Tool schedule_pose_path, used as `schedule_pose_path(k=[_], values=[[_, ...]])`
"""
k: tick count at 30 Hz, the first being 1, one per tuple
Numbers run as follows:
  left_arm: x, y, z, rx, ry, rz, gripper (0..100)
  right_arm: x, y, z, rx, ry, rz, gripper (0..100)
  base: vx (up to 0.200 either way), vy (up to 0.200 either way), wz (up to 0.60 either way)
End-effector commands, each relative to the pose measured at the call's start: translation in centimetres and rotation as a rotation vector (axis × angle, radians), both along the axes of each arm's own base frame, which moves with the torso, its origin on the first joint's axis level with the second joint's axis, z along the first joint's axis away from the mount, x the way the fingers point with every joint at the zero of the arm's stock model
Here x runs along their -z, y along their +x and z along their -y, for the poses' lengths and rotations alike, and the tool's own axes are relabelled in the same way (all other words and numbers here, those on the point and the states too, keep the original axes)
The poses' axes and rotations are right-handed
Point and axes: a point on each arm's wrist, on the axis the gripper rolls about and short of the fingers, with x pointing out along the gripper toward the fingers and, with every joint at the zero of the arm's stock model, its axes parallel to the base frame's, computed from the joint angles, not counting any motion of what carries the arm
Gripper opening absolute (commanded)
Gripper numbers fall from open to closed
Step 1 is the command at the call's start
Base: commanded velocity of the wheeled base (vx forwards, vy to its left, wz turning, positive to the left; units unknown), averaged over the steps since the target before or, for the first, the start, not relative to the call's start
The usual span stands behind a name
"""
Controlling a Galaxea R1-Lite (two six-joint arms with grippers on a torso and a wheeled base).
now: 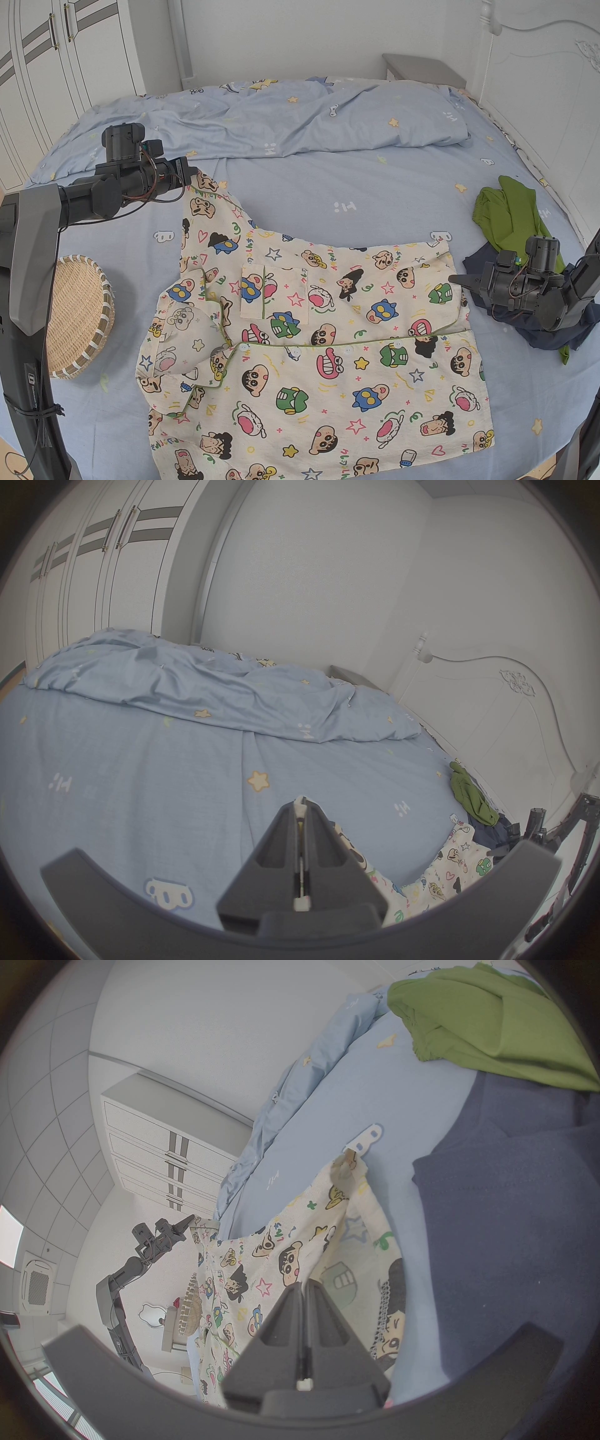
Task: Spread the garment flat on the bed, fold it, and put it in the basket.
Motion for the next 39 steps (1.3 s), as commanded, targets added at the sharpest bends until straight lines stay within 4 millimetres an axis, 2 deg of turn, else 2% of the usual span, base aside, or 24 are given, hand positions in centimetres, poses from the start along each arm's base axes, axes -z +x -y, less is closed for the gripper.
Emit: schedule_pose_path(k=[1, 11, 17, 21, 31, 32, 39], values=[[0.2, 0.1, -0.2, -0.004, -0.002, -0.005, 0, 0.0, -0.2, 0.1, 0.004, 0.002, -0.009, 0, 0.000, 0.000, 0.00], [1.5, 0.7, -0.5, -0.010, -0.002, -0.034, 0, -2.2, -2.0, 0.1, 0.009, 0.006, -0.025, 0, 0.000, 0.000, 0.00], [1.5, 0.7, -0.6, -0.012, -0.002, -0.034, 0, -1.8, -3.2, 0.8, 0.032, 0.007, -0.069, 0, 0.000, 0.000, 0.00], [1.5, 0.7, -0.6, -0.012, -0.002, -0.034, 0, -1.7, -3.3, 1.6, 0.053, 0.007, -0.074, 0, 0.000, 0.000, 0.00], [1.2, 0.5, -0.5, -0.012, -0.002, -0.027, 0, -1.7, -2.9, 1.5, 0.050, 0.007, -0.070, 0, 0.000, 0.000, 0.00], [1.2, 0.5, -0.5, -0.012, -0.002, -0.027, 0, -1.7, -2.9, 1.5, 0.050, 0.007, -0.070, 100, 0.000, 0.000, 0.00], [1.2, 0.5, -0.6, -0.013, -0.002, -0.027, 0, -1.3, -2.9, 1.1, 0.039, 0.007, -0.083, 100, 0.000, 0.000, 0.00]])
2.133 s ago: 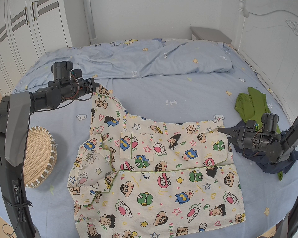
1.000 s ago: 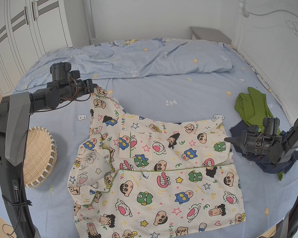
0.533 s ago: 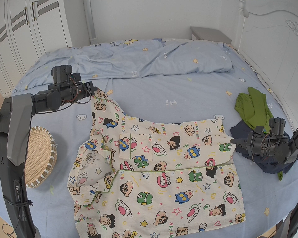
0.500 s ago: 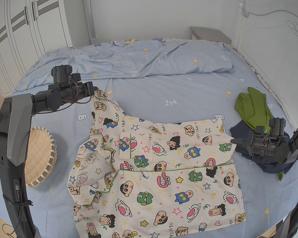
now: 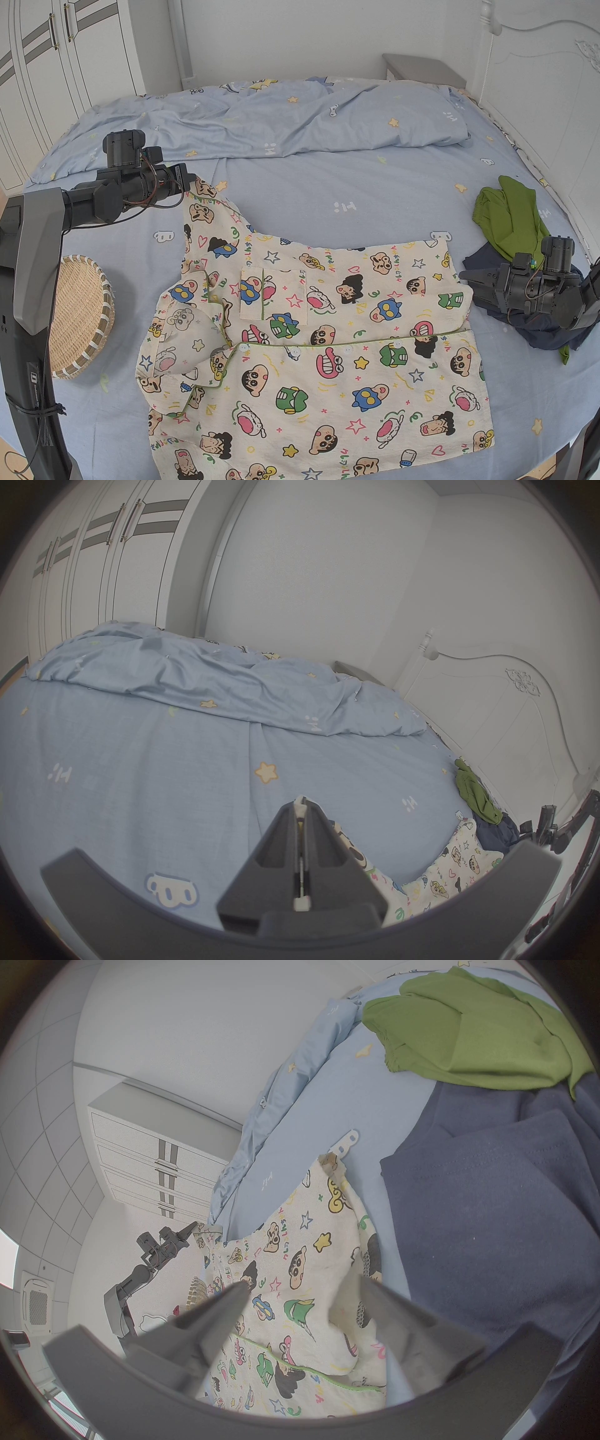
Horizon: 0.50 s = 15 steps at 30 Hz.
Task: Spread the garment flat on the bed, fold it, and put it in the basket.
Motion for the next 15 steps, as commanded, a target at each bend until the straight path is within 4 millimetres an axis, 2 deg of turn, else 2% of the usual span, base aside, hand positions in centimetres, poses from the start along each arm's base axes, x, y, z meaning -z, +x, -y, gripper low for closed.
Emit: schedule_pose_path(k=[1, 10, 15], values=[[0.0, 0.0, 0.0, 0.000, 0.000, 0.001, 0, 0.4, -0.1, -0.4, -0.013, 0.001, -0.014, 100, 0.000, 0.000, 0.00], [0.0, 0.0, -0.1, -0.002, 0.000, 0.001, 0, 1.5, -0.4, -1.0, -0.037, -0.005, -0.050, 100, 0.000, 0.000, 0.00], [0.0, 0.0, -0.1, -0.002, 0.000, 0.001, 0, 1.1, -1.5, -1.4, -0.058, -0.008, -0.045, 100, 0.000, 0.000, 0.00]])
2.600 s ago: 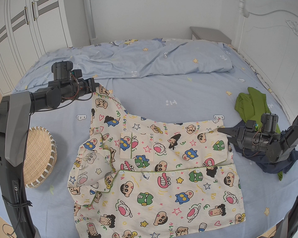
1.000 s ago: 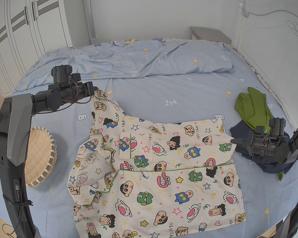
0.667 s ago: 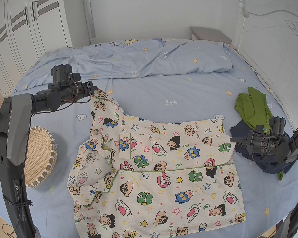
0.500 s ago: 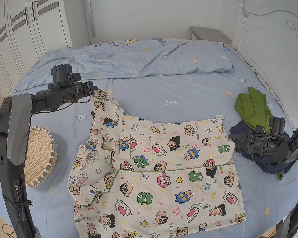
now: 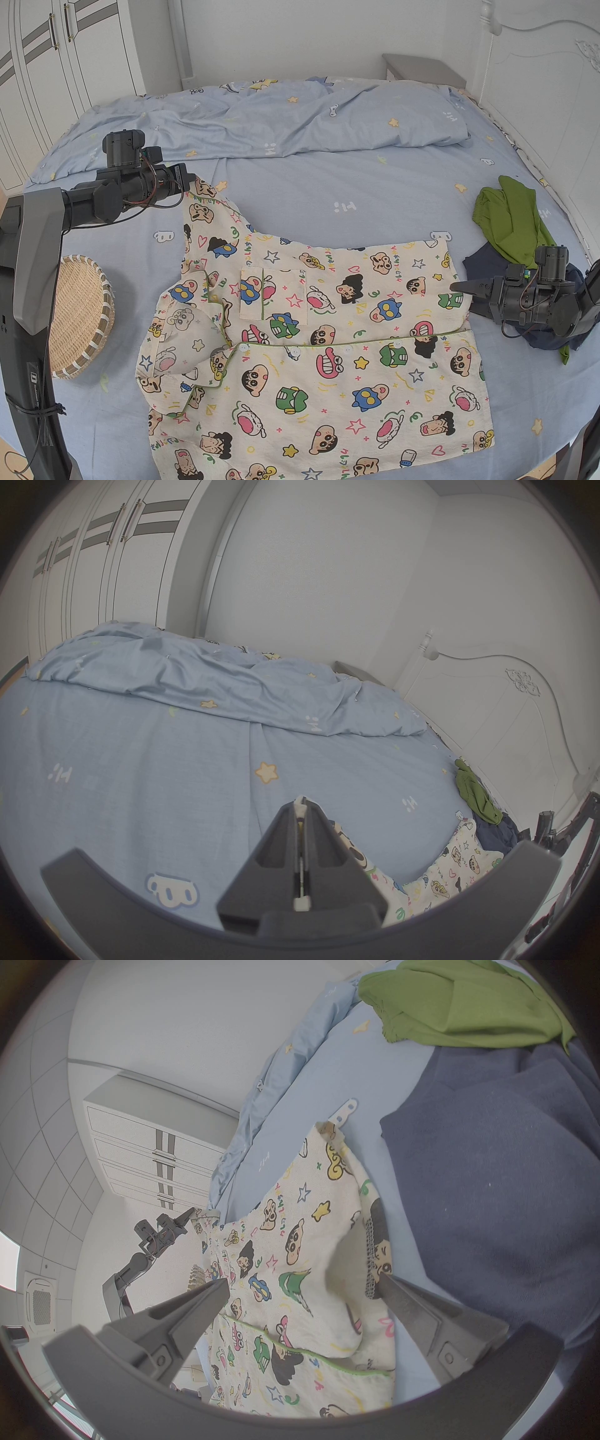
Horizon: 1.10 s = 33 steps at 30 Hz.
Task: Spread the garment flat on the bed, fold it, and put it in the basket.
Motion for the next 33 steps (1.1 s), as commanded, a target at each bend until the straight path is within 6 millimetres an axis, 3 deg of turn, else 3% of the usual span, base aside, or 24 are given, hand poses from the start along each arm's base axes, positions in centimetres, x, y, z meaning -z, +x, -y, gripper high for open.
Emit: schedule_pose_path(k=[1, 11, 23, 28, 33], values=[[0.0, 0.0, 0.0, 0.001, 0.000, 0.001, 0, -0.5, -1.0, -0.4, -0.014, 0.001, 0.004, 100, 0.000, 0.000, 0.00], [0.0, 0.0, -0.1, -0.001, 0.000, 0.001, 0, -1.5, -1.7, -0.4, -0.025, -0.016, 0.064, 100, 0.000, 0.000, 0.00], [-0.1, 0.0, -0.7, -0.014, -0.003, 0.001, 0, -1.3, -3.5, -2.4, -0.086, -0.010, -0.008, 100, 0.000, 0.000, 0.00], [-0.1, 0.0, -0.6, -0.012, -0.003, 0.001, 0, -1.0, -3.9, -2.0, -0.072, -0.015, -0.018, 100, 0.000, 0.000, 0.00], [-0.1, 0.0, -0.7, -0.014, -0.003, 0.001, 0, -2.2, -4.6, -1.1, -0.039, -0.016, 0.015, 100, 0.000, 0.000, 0.00]])
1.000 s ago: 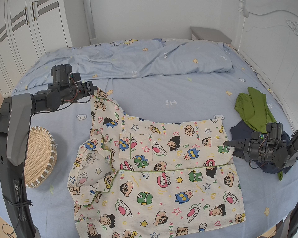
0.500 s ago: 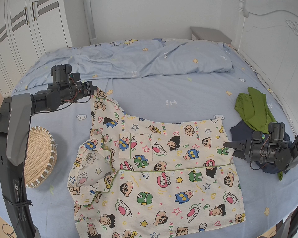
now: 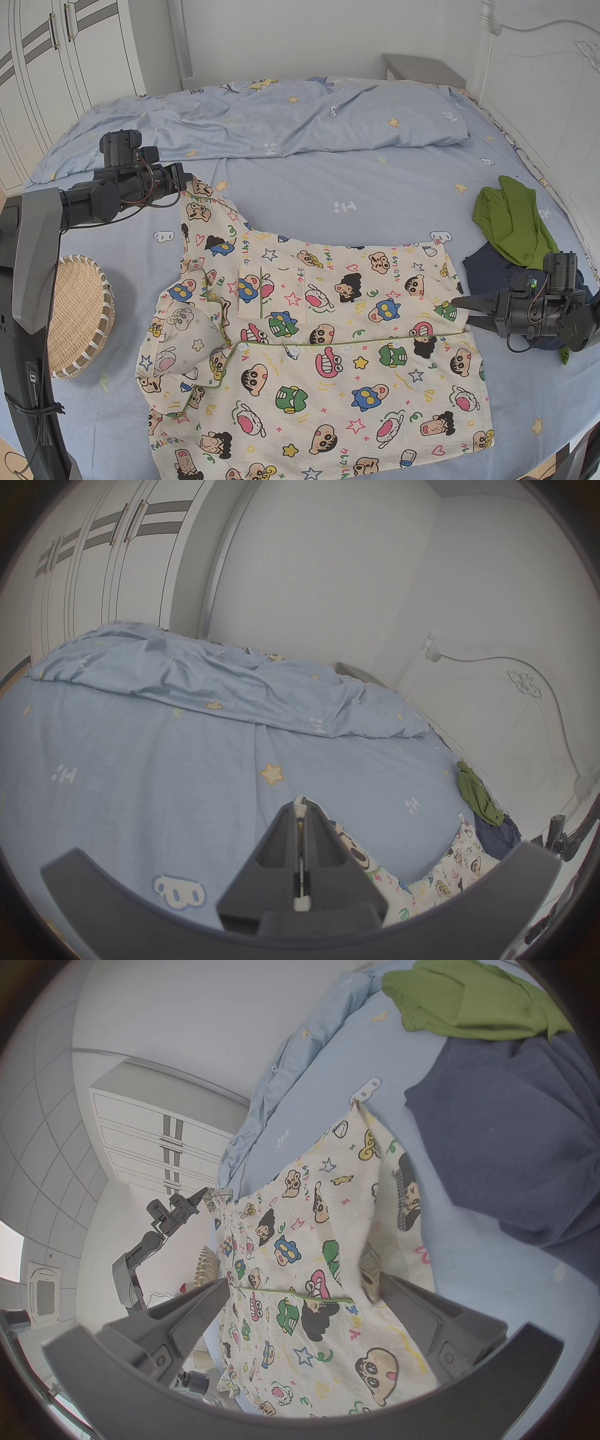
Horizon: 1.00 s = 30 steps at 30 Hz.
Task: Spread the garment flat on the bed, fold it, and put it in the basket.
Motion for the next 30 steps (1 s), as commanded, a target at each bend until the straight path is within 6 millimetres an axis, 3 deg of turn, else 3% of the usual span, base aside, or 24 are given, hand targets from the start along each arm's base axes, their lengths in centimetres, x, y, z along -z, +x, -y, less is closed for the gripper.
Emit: schedule_pose_path(k=[1, 10, 15, 19, 26, 30], values=[[0.0, 0.0, -0.1, -0.001, 0.000, 0.000, 0, -0.9, -0.5, 0.6, 0.021, -0.001, 0.028, 100, 0.000, 0.000, 0.00], [0.1, 0.0, 0.0, 0.000, 0.000, -0.002, 0, -1.8, -1.3, 3.3, 0.122, -0.006, 0.060, 100, 0.000, 0.000, 0.00], [0.0, 0.0, 0.0, 0.000, 0.000, 0.000, 0, -2.6, -1.1, 3.3, 0.123, -0.003, 0.083, 100, 0.000, 0.000, 0.00], [0.0, 0.0, 0.1, 0.002, 0.000, 0.000, 0, -5.0, 1.6, 1.7, 0.071, 0.003, 0.182, 100, 0.000, 0.000, 0.00], [-0.1, 0.0, 0.0, 0.000, 0.000, 0.001, 0, -5.1, 8.8, 2.3, 0.079, 0.008, 0.232, 100, 0.000, 0.000, 0.00], [-0.1, 0.0, 0.2, 0.003, 0.000, 0.001, 0, -5.8, 11.3, 2.3, 0.074, 0.007, 0.189, 100, 0.000, 0.000, 0.00]])
